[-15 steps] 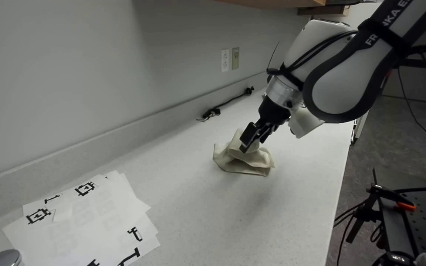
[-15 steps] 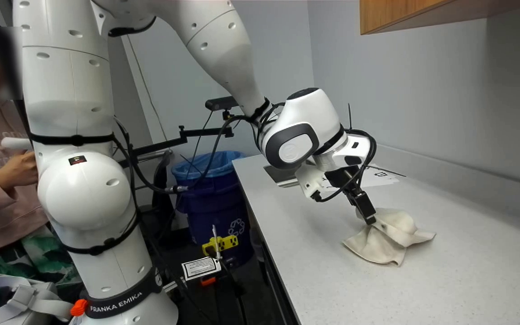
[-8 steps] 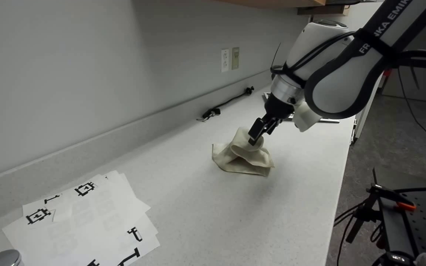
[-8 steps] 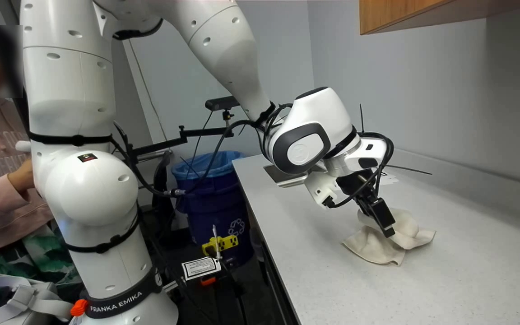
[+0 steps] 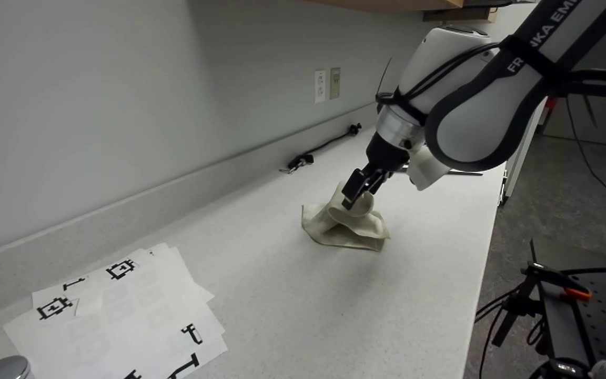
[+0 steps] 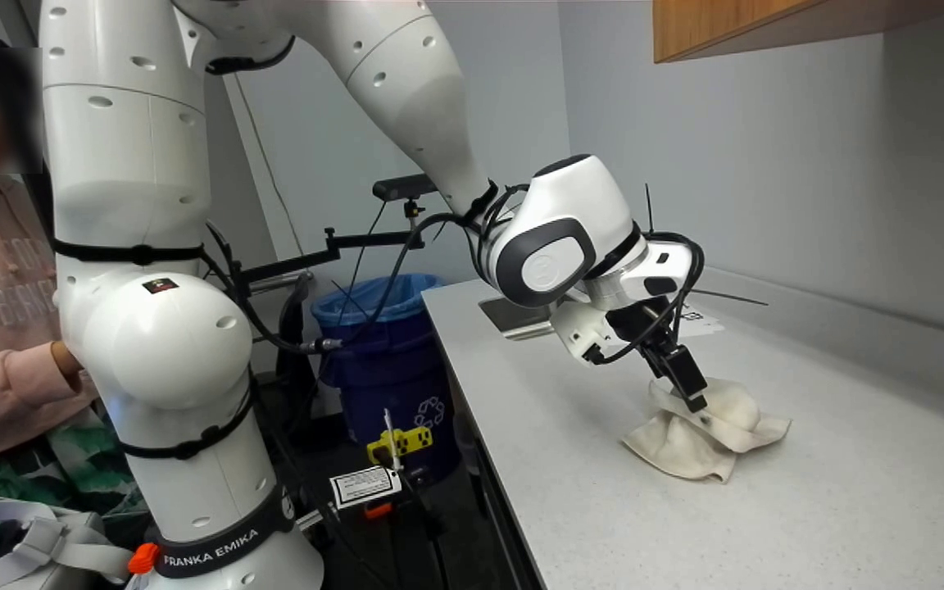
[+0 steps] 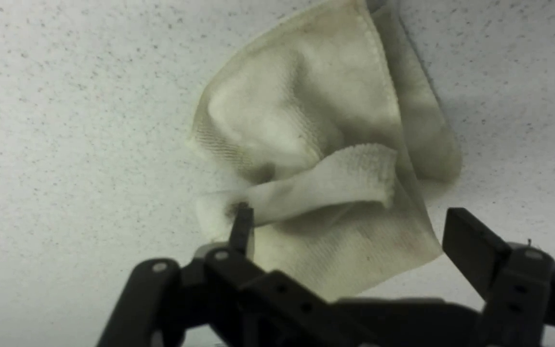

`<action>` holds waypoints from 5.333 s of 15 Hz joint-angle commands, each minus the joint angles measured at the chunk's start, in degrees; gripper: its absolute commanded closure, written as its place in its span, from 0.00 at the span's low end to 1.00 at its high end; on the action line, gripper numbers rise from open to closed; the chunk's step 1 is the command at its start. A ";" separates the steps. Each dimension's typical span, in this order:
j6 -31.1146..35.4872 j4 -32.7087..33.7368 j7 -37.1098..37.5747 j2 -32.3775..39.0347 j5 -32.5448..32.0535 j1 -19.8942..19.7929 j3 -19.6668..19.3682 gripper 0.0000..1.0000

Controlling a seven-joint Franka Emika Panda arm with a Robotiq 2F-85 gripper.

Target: Use the towel to wipe the countertop

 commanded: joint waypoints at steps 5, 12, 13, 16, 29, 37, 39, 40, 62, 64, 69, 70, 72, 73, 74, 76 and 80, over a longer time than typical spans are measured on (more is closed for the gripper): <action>4.04 4.18 0.47 6.50 6.89 -6.92 7.15 0.00; 7.06 9.18 6.10 13.52 5.05 -12.08 10.81 0.26; 7.04 9.81 6.66 14.21 5.13 -12.49 11.18 0.26; 6.75 11.26 7.82 15.79 5.01 -13.72 12.18 0.48; 4.82 13.67 9.76 15.85 5.50 -19.48 25.69 0.97; 5.78 12.99 9.52 16.43 5.09 -18.95 23.84 0.97; 6.49 12.33 9.51 16.34 5.01 -18.69 21.86 0.97; 6.76 12.05 9.56 16.32 5.03 -18.68 20.89 0.97; 7.11 12.70 9.82 17.20 4.84 -11.82 19.10 0.97; 6.98 13.49 9.48 17.02 4.44 -11.90 22.12 0.97; 6.97 13.87 8.55 17.55 3.72 -12.45 24.76 0.97; 7.10 13.62 8.44 17.64 3.61 -12.32 23.84 0.97; 7.56 12.89 8.39 17.66 3.51 -12.16 21.67 0.97; 7.81 12.43 8.45 17.54 3.59 -12.39 20.68 0.97; 8.29 11.81 8.56 17.31 3.77 -12.75 19.54 0.97; 8.90 10.72 8.94 16.87 4.29 -13.62 17.32 0.97; 10.36 8.39 9.51 15.96 5.72 -16.56 14.01 0.97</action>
